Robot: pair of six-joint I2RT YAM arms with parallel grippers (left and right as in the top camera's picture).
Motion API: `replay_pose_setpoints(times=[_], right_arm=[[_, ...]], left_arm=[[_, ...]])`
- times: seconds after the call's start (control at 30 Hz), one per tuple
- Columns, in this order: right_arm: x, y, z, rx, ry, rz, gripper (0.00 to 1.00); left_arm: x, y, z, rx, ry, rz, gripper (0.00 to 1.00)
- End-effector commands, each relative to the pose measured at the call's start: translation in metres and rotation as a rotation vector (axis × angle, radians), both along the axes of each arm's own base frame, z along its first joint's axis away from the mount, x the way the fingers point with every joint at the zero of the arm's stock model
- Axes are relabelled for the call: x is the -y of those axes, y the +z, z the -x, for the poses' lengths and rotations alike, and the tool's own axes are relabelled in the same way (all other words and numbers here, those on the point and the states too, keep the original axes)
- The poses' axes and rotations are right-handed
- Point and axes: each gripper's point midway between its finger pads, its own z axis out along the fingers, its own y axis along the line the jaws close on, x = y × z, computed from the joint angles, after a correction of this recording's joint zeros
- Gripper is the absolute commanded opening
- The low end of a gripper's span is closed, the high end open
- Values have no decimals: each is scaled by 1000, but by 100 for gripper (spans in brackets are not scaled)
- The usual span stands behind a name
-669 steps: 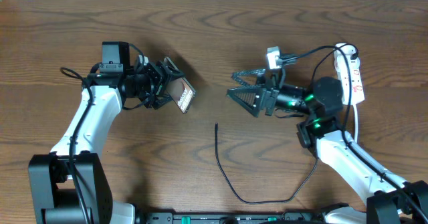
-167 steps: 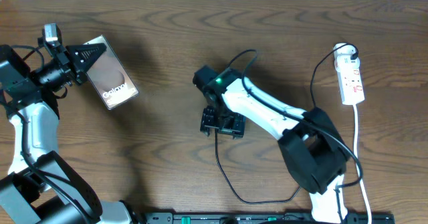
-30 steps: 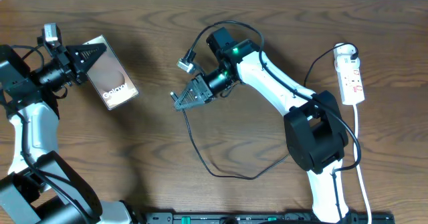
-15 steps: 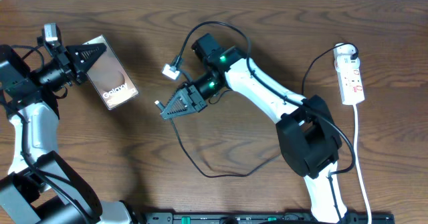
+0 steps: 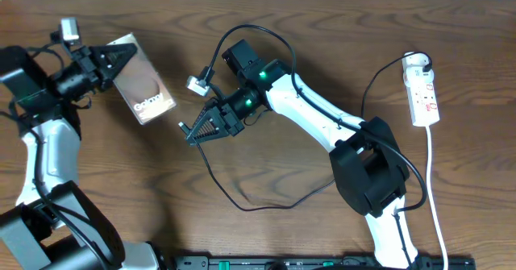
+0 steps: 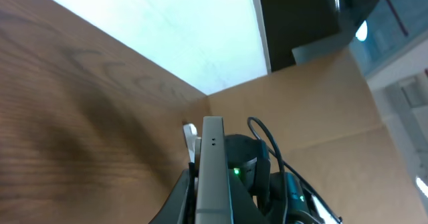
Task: Plug charger to phone and switch on socket
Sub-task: 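Lift the plug with the right gripper toward the phone's bottom end, then push the plug into the phone's charging port with the right gripper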
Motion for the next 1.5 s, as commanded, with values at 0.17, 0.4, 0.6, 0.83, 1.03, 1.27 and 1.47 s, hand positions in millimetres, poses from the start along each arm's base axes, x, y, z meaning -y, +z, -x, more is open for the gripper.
replay_pose_setpoints(times=[0.17,0.4,0.6,0.83,1.03,1.27,1.47], right_arm=[[4,9,-9,3,-5,-41,1],[10,11,-26,-11,-40,-30,1],[7,15,-34,-14,-46,-27,1],[6,14,-35,-3,-52,-24,1],[6,14,-35,-3,-53,-24,1],[6,14,-36,-2,-53,-24,1],[6,14,-36,1,-54,-27,1]], left_arm=[[11,3,-3,-30,1,17,8],[7,11,-9,-73,42,64,8],[6,13,-12,-57,59,58,7],[23,17,-15,-24,31,41,7],[39,21,-17,8,0,27,7],[40,21,-18,2,3,32,8],[43,21,-17,2,-4,32,7]])
